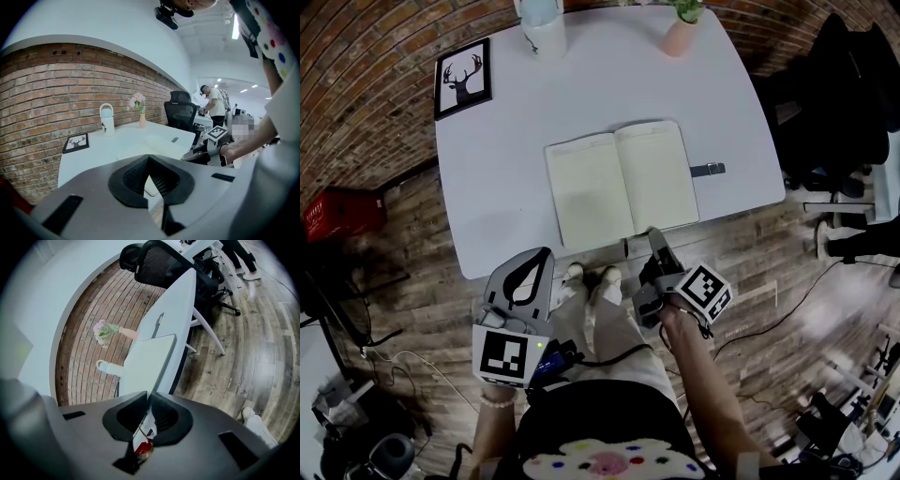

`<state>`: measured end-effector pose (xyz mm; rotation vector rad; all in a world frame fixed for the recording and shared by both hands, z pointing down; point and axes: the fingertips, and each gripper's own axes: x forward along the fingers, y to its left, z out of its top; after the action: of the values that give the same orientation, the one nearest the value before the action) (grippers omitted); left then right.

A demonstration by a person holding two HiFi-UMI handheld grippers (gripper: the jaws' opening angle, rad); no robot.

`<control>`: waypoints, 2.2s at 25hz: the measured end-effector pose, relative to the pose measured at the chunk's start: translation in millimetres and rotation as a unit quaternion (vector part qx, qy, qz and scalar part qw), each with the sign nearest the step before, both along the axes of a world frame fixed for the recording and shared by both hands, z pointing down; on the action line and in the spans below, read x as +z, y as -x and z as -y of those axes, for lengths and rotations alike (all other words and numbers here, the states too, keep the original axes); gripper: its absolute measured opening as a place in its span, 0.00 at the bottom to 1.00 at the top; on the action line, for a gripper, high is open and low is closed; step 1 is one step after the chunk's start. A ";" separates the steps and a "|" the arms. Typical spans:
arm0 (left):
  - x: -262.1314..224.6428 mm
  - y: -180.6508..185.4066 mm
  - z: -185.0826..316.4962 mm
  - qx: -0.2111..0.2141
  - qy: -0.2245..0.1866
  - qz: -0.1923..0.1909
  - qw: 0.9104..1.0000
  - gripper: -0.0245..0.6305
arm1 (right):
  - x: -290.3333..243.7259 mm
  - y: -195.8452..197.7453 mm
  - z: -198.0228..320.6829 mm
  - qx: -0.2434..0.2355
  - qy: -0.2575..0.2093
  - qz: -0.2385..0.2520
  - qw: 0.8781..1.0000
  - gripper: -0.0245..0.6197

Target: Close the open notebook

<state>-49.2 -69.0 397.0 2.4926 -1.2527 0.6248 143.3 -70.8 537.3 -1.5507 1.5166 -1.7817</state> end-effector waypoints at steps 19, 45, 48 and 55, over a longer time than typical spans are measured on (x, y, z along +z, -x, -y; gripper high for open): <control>-2.3 8.0 -7.5 0.007 -0.005 -0.001 1.000 0.06 | -18.9 2.4 -1.4 -0.039 -0.042 -0.098 0.994 0.10; -8.8 25.6 -11.0 0.009 -0.014 -0.004 1.000 0.06 | -36.8 25.4 -6.2 -0.145 -0.062 -0.263 0.952 0.09; -8.6 26.3 -12.5 0.009 -0.015 -0.003 1.000 0.06 | -37.6 26.4 -7.8 -0.161 -0.066 -0.291 0.941 0.09; -8.0 28.1 -13.9 0.007 -0.016 -0.004 1.000 0.06 | -39.6 31.5 -9.1 -0.192 -0.077 -0.338 0.918 0.09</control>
<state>-77.3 -55.1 388.9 2.5302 -1.2524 0.6008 111.7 -61.7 497.7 -2.0106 2.3545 -1.2858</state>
